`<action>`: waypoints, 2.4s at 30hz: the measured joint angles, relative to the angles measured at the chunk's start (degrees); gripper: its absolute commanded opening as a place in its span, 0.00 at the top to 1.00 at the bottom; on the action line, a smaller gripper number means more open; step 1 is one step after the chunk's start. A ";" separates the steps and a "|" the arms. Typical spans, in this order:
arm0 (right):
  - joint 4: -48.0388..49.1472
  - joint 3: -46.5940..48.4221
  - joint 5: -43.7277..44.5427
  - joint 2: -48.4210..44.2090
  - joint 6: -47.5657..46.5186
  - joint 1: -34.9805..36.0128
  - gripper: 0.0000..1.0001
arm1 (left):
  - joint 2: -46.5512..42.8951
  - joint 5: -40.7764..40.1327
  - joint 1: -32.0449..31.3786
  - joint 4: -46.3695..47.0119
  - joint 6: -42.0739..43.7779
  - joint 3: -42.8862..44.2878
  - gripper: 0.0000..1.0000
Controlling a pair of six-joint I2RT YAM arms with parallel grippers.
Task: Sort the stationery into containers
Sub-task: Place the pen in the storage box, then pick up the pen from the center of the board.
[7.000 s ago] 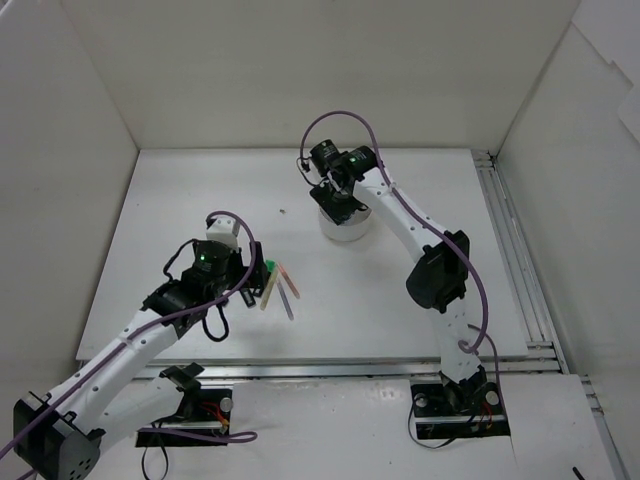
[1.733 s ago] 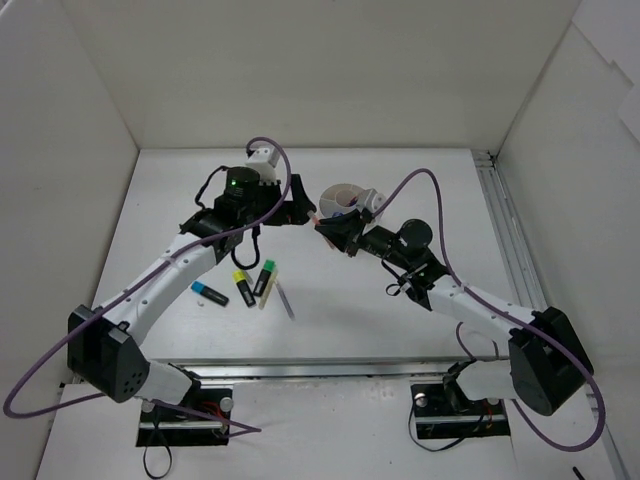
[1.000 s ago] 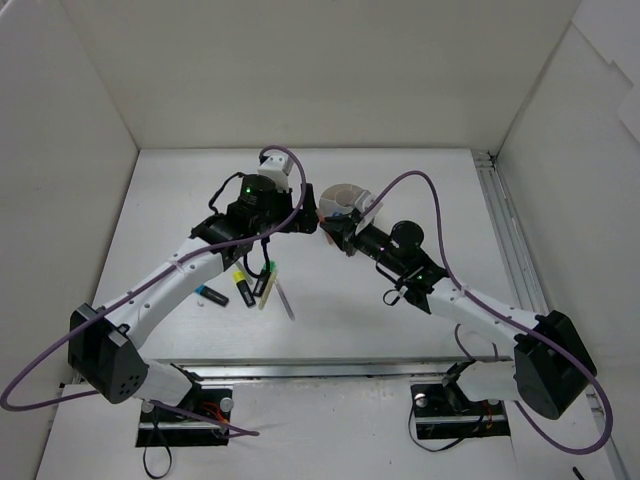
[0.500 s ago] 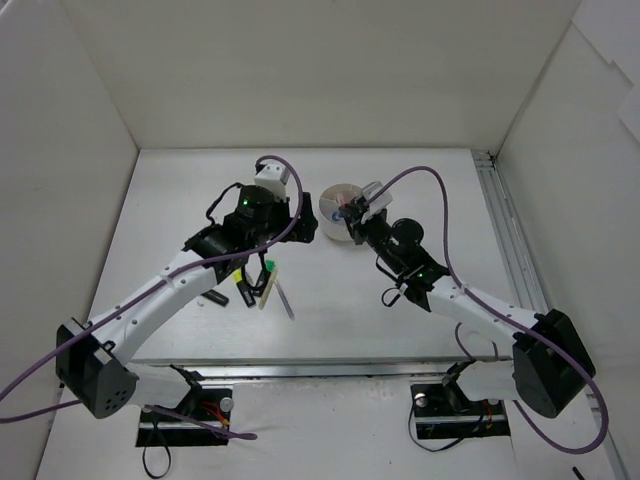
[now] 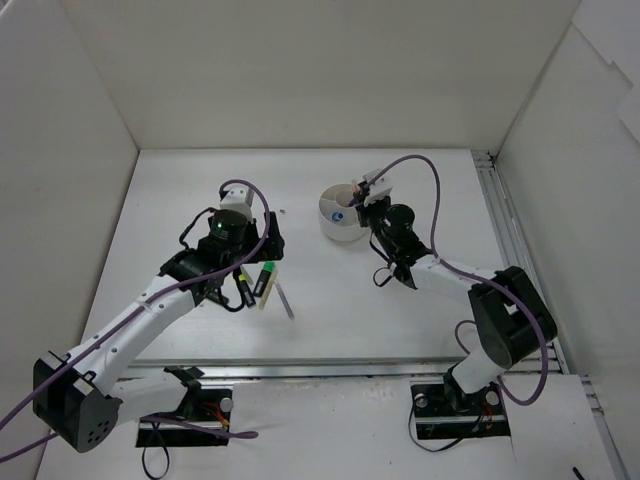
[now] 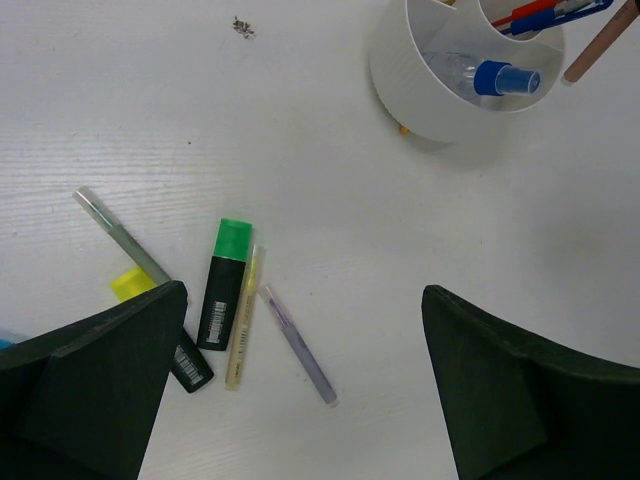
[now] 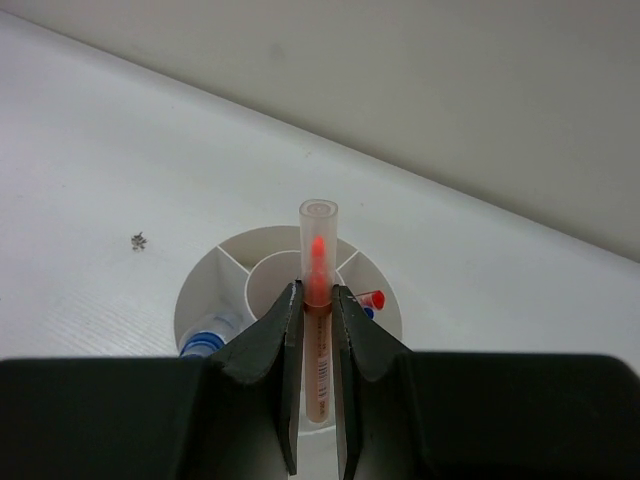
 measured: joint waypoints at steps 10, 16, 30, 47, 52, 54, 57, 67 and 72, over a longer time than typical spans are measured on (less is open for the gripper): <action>11.41 0.02 -0.94 7.34 1.60 -2.10 1.00 | 1.90 1.36 0.79 0.57 0.04 0.00 0.00; 12.50 0.00 -0.83 11.98 2.91 -2.14 1.00 | 2.51 1.60 1.05 0.66 0.07 0.00 0.00; 13.35 -3.45 -0.66 12.92 5.88 -2.14 0.56 | 2.51 2.03 1.09 0.66 0.42 0.00 0.00; 14.10 -7.80 4.24 -8.09 4.70 3.96 0.02 | -3.30 5.11 1.11 -0.59 0.00 -4.57 0.00; 7.89 -10.10 6.05 -17.07 7.72 5.27 0.02 | -3.87 8.09 0.98 -1.51 -0.52 -8.20 0.00; 3.61 -10.84 6.86 -21.31 10.05 6.05 0.02 | -3.87 8.83 0.50 -1.70 -0.72 -9.77 0.00; -4.39 -11.19 7.85 -27.41 13.46 7.10 0.02 | -3.87 9.57 -1.22 -2.16 -1.09 -11.30 0.00; -44.15 6.86 7.80 -22.56 19.21 14.67 0.02 | -9.64 5.53 -3.26 -5.22 -8.37 -17.33 0.00; -54.80 12.68 7.04 -10.78 19.98 19.65 0.02 | -16.48 -0.83 -2.99 -10.99 -13.66 -17.90 0.00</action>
